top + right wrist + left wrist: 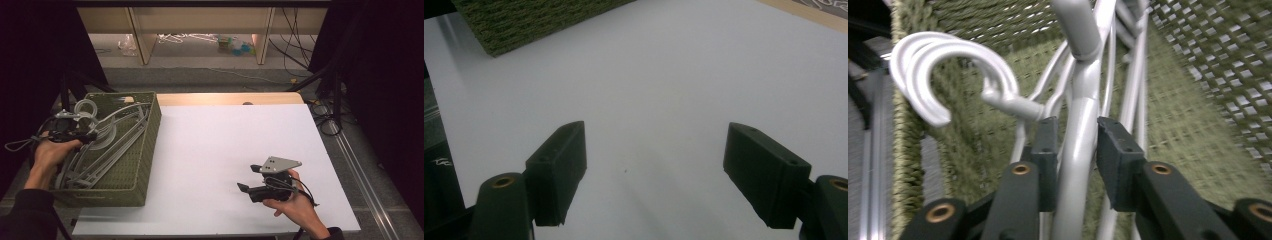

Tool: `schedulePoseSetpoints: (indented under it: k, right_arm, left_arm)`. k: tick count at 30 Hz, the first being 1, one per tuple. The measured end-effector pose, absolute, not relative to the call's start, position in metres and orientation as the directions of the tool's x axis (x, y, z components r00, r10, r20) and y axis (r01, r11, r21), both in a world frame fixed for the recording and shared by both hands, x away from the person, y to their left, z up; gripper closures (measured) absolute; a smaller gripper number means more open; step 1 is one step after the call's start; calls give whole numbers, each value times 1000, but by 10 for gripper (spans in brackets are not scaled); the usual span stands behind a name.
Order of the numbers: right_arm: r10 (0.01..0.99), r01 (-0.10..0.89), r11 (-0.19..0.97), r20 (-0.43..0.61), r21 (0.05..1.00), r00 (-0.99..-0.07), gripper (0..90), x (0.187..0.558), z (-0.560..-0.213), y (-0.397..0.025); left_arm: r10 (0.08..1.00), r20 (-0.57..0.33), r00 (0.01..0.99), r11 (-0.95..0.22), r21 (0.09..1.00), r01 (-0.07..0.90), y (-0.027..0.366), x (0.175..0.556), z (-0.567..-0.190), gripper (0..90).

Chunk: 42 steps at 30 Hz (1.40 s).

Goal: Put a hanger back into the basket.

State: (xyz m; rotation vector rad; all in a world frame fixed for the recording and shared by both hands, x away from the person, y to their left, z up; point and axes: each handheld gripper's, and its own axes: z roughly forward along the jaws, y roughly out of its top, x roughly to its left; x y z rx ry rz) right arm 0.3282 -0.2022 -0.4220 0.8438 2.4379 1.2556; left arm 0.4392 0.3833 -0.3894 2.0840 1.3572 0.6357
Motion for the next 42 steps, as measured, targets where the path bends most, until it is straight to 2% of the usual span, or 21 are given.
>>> schedulePoseSetpoints:
  k: [1,7,9,11,12,16,17,19,26,30,33,39,42]
  right_arm:
    - [609,370,453,22,811,-793,264,328,-422,-202]
    - [612,378,451,29,809,-791,264,328,-422,-203]
    - [613,383,451,32,806,-789,263,328,-422,-204]
    - [610,374,456,22,808,-792,263,329,-423,-203]
    - [613,377,452,25,808,-790,264,328,-423,-203]
    - [611,378,455,26,806,-791,264,328,-424,-203]
    - [613,378,455,24,806,-789,263,329,-424,-202]
    - [615,384,451,31,805,-788,263,328,-424,-203]
    - [614,382,451,30,806,-788,264,328,-424,-204]
    - [619,386,447,32,807,-785,264,328,-424,-204]
    - [619,384,446,31,809,-785,263,328,-424,-204]
    - [622,377,433,31,819,-782,251,329,-424,-204]
    - [628,375,427,28,823,-778,244,330,-424,-204]
  left_arm:
    - [921,92,378,-335,682,650,385,441,-389,682]
    - [965,72,254,-230,700,676,389,437,-389,614]
    - [963,74,260,-235,703,671,393,437,-390,640]
    - [963,65,260,-232,690,685,393,434,-392,718]
    - [951,85,297,-273,683,678,394,435,-394,735]
    - [965,73,254,-231,697,679,389,432,-394,733]
    - [953,90,290,-267,701,661,390,432,-392,723]
    - [959,59,276,-235,709,665,386,428,-389,690]
    - [947,42,317,-238,755,611,372,414,-375,561]
    - [946,-57,318,-133,828,545,355,398,-367,487]
    - [938,-61,341,-130,850,510,341,388,-363,429]
    - [899,-85,429,-128,887,443,305,363,-356,355]
    - [859,-149,489,-74,911,406,292,356,-356,339]
